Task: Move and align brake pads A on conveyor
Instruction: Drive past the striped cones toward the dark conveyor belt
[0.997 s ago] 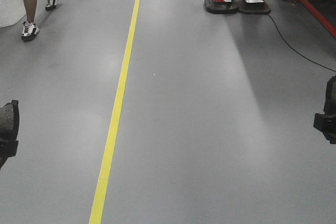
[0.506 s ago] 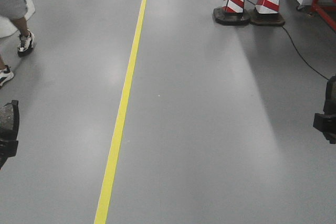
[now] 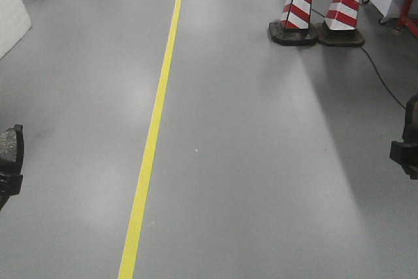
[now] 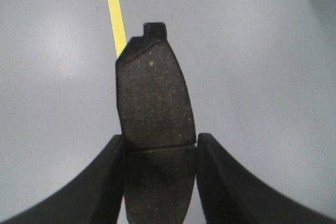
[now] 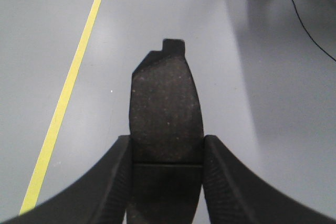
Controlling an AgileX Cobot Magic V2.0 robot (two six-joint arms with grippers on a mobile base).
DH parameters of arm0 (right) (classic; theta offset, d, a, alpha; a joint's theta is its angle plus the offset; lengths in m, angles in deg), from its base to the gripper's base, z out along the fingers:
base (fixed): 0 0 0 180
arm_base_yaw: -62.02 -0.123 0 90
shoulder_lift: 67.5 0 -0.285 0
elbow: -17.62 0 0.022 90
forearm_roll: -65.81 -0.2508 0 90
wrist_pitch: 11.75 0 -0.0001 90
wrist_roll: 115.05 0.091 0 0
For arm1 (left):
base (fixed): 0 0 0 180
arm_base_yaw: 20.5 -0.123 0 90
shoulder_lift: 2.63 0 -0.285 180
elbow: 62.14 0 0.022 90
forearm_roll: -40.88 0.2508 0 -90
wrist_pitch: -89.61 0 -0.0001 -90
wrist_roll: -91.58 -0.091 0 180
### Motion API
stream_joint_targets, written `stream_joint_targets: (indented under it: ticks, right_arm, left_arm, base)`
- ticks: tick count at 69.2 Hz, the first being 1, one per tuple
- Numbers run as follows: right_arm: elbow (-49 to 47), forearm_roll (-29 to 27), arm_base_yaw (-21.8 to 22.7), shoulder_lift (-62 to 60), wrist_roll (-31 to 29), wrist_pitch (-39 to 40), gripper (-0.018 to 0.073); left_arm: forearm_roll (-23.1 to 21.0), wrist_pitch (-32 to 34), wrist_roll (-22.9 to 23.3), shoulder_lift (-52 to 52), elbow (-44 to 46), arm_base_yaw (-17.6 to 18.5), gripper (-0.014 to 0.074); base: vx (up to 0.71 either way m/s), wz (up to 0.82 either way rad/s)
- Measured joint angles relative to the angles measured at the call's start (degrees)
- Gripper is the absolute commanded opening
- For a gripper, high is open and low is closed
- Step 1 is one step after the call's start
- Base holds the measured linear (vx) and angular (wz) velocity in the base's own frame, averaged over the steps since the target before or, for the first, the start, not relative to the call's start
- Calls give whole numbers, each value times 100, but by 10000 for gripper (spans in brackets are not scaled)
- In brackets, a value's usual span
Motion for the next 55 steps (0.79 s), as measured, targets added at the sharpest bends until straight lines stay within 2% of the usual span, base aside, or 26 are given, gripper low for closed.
stream_joint_targets:
  ticks: [55]
  right_arm:
    - [0, 0, 0, 0, -2, 0, 112]
  left_arm:
    - [0, 0, 0, 0, 0, 0, 163]
  base:
    - [57, -2]
